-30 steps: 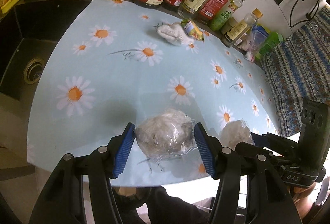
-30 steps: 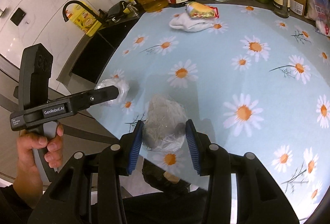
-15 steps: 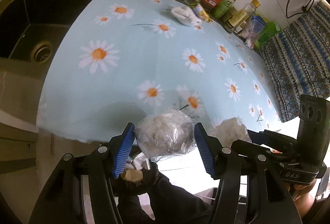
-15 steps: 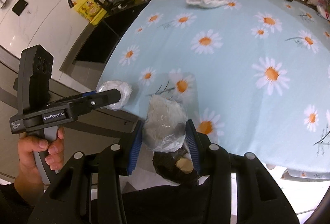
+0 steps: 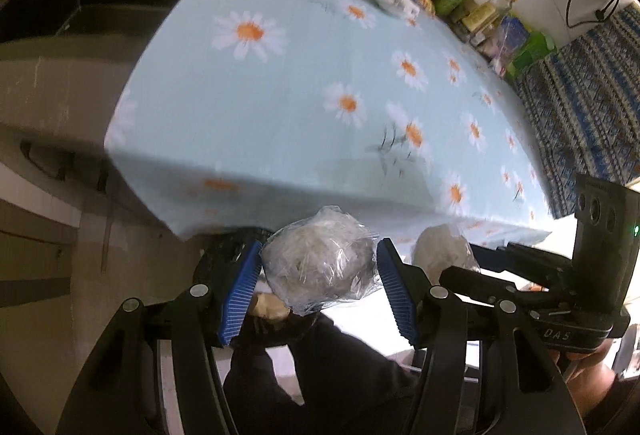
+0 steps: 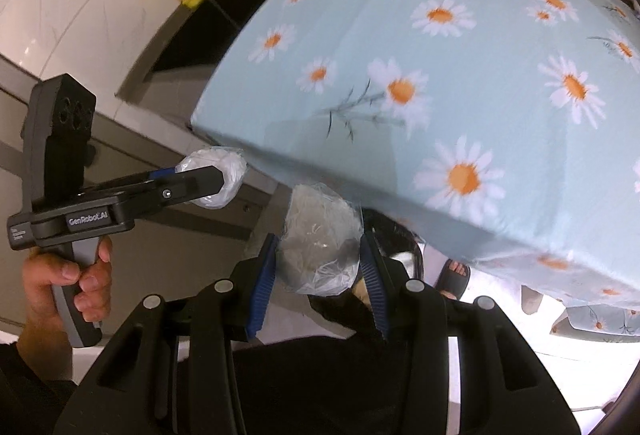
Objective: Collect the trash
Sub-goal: 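Open the left tool to drop its bag into the bin while the right tool drops its bag, then raise both open tools from the bin back over the tablecloth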
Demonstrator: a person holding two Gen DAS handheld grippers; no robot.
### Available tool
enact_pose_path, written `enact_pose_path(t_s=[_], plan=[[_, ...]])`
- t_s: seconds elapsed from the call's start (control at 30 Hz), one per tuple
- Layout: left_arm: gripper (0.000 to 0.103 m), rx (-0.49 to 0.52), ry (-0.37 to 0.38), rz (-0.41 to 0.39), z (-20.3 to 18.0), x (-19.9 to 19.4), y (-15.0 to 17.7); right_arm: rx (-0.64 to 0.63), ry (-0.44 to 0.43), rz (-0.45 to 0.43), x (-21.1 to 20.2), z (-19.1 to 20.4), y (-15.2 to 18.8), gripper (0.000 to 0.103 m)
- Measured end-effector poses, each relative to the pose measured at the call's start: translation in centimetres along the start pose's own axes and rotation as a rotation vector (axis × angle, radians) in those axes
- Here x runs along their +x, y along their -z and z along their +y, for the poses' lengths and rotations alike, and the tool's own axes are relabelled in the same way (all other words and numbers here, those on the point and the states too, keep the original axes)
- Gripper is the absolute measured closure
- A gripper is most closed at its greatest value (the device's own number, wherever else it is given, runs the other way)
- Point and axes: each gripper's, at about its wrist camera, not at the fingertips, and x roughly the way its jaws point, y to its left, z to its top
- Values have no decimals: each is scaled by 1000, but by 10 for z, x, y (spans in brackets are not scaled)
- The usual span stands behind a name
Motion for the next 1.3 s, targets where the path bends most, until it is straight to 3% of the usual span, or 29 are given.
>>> enact_pose_path(t_s=[0.33, 0.6, 0.77, 0.87, 1.3], plan=[[46, -56, -7, 121, 17, 37, 36, -38, 31, 116, 45, 6, 20, 60], [44, -72, -6, 177, 23, 49, 47, -43, 33, 158, 61, 8, 23, 59], [42, -85, -18, 183, 25, 50, 46, -33, 25, 159, 60, 7, 22, 54], [29, -91, -32, 188, 25, 51, 46, -27, 22, 151, 57, 6, 21, 50], [29, -85, -40, 191, 24, 50, 43, -4, 30, 120, 43, -5, 22, 50]])
